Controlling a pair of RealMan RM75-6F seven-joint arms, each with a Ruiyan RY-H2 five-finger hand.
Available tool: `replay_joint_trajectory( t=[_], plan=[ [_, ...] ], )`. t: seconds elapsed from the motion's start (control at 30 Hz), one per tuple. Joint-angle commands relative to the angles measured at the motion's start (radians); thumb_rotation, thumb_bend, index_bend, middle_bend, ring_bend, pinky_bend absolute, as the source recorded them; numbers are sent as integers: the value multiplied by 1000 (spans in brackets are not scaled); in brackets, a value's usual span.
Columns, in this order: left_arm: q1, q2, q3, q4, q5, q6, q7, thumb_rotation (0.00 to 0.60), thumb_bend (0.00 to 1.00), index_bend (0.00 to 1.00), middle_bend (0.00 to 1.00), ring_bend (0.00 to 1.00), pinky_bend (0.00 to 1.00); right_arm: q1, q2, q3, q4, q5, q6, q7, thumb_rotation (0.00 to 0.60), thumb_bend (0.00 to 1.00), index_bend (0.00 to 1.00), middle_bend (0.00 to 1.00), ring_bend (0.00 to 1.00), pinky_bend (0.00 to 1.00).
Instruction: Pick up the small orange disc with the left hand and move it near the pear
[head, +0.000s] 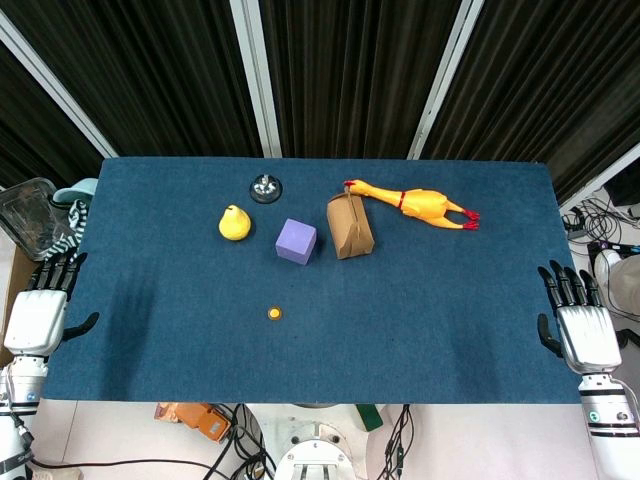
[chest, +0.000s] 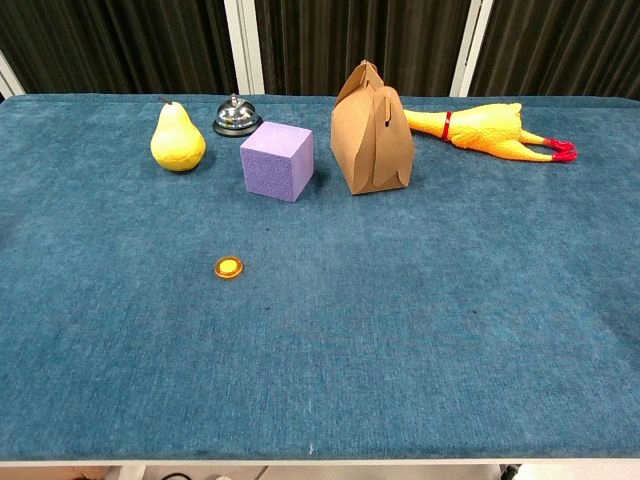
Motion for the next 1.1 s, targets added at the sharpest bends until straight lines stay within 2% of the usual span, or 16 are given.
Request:
replay_joint_trajectory(
  t=[0.03,0.53,0.7,0.8,0.9,1.1],
  plan=[
    [1,0,0,0,0,1,3,600,174,0,0,0,131,0,0,0,0,0,0,0,600,695,0,34,106,77],
    [-1,-1,5,-7,0,-3,13,600,177,0,0,0,131,0,1,-1,-1,-1,0,0,600,694,0,34,106,77],
    [-6,0,7,-22,5,-16,-29,600,177,0,0,0,131,0,0,0,-1,1,-2,4,600,694,0,34,105,77],
    [-24,-1,18,-54,31,-40,-64,600,177,0,0,0,131,2,0,0,-2,5,-8,9,600,694,0,34,106,77],
    [-67,-7,25,-82,67,-87,-34,600,177,0,0,0,131,2,0,0,-3,4,-7,7,600,694,0,34,106,77],
    [-158,-61,-1,-138,63,-188,22,600,186,5,0,0,131,0,2,0,-3,6,-6,10,600,694,0,34,106,78]
  ],
)
